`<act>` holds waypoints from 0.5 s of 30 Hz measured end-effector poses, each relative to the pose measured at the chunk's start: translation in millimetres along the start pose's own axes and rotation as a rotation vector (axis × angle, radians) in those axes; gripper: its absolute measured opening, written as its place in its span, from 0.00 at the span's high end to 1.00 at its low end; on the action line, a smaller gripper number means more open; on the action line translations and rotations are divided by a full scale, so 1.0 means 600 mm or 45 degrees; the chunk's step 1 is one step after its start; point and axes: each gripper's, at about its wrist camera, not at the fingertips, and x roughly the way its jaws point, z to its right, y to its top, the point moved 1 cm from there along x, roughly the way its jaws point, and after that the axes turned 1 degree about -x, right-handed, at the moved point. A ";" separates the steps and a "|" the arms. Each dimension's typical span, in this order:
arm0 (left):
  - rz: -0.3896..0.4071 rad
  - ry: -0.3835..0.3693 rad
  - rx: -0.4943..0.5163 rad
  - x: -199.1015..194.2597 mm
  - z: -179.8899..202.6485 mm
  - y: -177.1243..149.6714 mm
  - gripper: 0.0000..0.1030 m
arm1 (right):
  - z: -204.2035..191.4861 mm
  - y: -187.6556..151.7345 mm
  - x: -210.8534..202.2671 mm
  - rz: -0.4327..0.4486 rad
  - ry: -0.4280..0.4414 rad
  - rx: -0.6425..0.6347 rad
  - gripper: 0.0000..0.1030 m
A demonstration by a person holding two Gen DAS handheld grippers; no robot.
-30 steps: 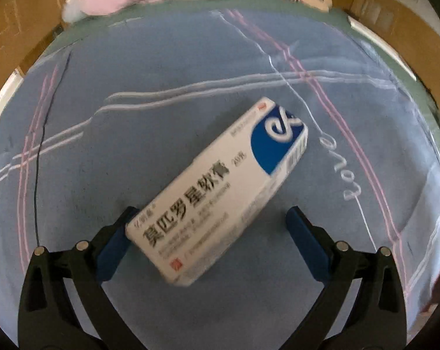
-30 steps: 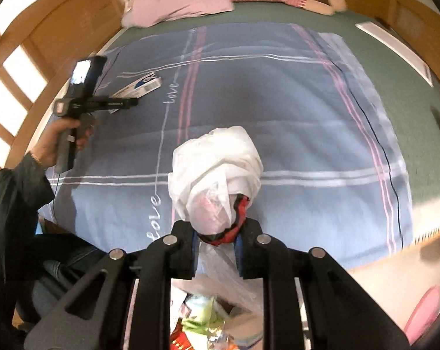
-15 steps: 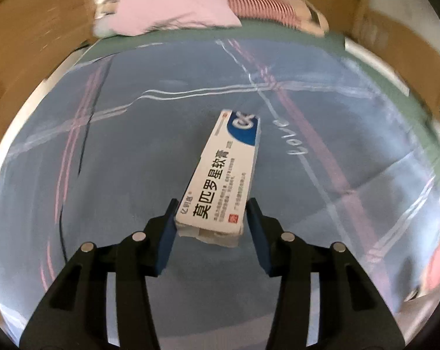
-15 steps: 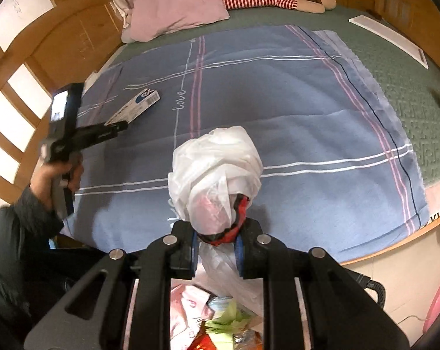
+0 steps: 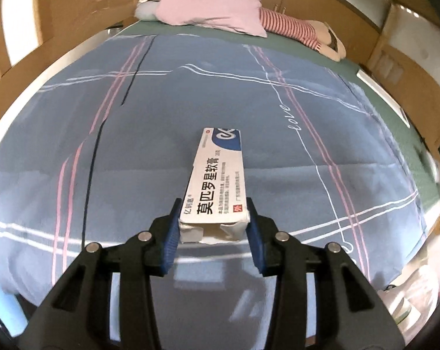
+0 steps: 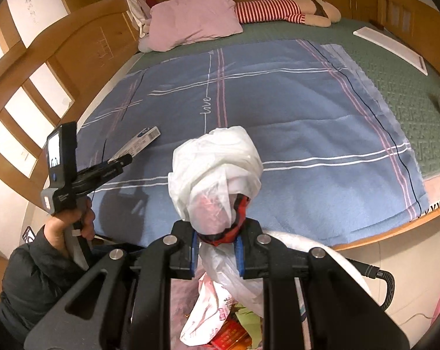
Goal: Collect trash
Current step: 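Carry the ointment box and the white bag over the bin with both tools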
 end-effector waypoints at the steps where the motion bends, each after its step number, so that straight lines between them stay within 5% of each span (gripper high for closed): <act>1: 0.001 0.007 -0.003 -0.003 -0.002 -0.006 0.60 | -0.006 0.001 0.002 0.001 0.008 -0.003 0.80; 15: -0.012 0.087 -0.043 -0.003 -0.023 -0.015 0.60 | -0.051 -0.004 0.030 -0.043 0.060 -0.040 0.80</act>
